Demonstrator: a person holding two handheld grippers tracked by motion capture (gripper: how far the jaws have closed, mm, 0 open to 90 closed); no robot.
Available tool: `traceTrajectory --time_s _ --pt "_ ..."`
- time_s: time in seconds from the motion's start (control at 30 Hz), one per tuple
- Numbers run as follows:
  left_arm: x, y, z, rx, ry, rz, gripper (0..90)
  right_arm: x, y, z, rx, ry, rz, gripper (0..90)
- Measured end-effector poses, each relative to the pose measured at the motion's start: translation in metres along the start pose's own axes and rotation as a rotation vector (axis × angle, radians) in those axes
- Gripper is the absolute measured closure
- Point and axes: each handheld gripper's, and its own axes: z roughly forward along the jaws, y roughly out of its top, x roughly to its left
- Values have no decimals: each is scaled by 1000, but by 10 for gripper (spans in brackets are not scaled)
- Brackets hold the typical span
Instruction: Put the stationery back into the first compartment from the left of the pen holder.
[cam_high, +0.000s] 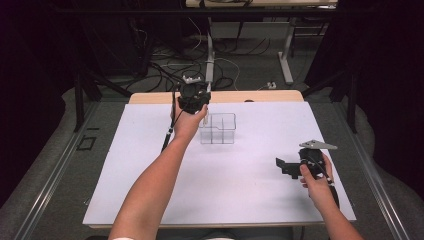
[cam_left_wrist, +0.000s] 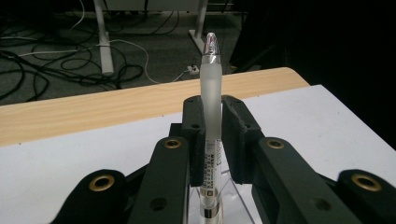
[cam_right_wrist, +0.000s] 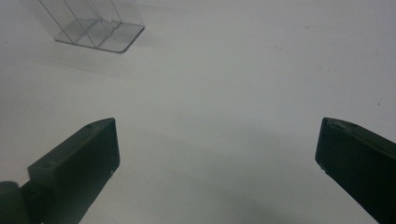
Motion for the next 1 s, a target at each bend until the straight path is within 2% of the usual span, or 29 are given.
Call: traceTrajectory --time_s 0.17,0.43,0.53,0.7,1.0 --pt "2 4 3 2 26 -12 795 0 0 0 0 1 0 0" --pt "4 9 5 -16 42 4 795 1 0 -1 1 2 4 0" --pt "9 10 7 -17 47 -5 795 -1 1 -1 -2 0 -9 0" --pt "15 9 11 -12 57 -17 795 -1 1 -2 -1 0 8 0" --pt "10 3 19 7 54 8 795 -1 0 -1 -2 1 -1 0"
